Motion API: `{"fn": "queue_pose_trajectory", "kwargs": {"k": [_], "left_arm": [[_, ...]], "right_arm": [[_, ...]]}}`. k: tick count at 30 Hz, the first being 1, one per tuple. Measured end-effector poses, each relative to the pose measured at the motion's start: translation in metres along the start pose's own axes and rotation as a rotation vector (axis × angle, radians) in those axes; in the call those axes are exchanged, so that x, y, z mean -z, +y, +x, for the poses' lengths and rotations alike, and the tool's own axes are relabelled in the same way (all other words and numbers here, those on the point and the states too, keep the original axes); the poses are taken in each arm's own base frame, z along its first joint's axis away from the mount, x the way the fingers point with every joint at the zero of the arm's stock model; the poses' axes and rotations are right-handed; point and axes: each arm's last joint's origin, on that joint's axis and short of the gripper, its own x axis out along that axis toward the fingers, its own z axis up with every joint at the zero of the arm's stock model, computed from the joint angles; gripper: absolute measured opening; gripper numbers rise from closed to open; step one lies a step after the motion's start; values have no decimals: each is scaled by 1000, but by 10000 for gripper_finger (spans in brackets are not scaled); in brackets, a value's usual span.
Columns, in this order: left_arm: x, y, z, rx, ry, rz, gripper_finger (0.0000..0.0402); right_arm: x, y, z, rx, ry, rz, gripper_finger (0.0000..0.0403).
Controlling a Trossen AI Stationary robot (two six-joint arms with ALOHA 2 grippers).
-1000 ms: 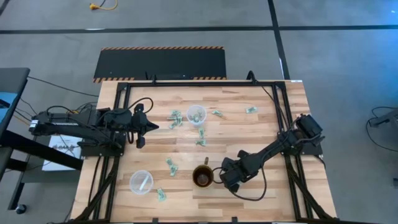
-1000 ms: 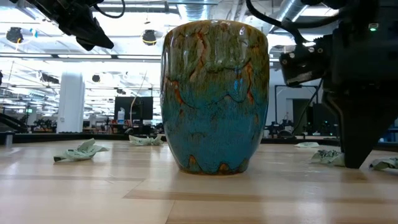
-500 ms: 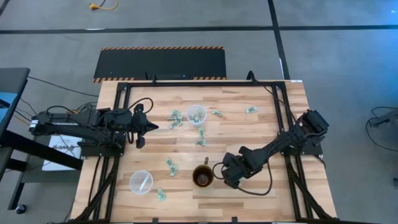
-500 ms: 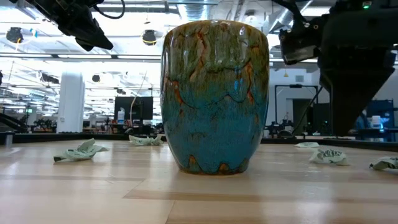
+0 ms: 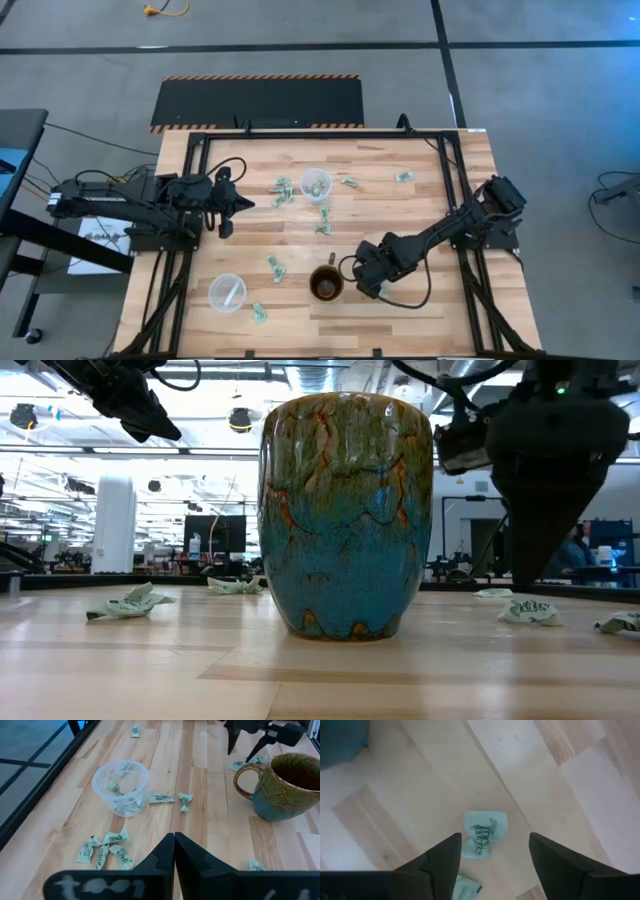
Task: Pick and place items into bin
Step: Put the stevia packet into the top transparent bin
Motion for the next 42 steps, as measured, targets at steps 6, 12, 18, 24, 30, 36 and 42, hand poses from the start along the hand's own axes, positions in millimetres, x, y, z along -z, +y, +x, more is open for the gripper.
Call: {"fn": "queue_pose_trajectory", "kwargs": {"k": [6,12,18,24,30,36,42], "left_arm": [[0,0,0,0,1,0,0],[0,0,0,0,0,0,0],[0,0,0,0,0,0,0],[0,0,0,0,0,0,0],[0,0,0,0,0,0,0],[0,0,0,0,0,0,0],[0,0,0,0,0,0,0]], "right_arm": [[7,-7,12,13,13,31,221],[5,-4,13,-20,-12,24,212],[3,-4,13,-37,-26,16,195],[3,-4,13,-41,-23,15,158],[2,-3,13,-48,-27,23,134],[1,0,14,-100,-31,20,140],[5,-3,23,-128,-24,45,160]]}}
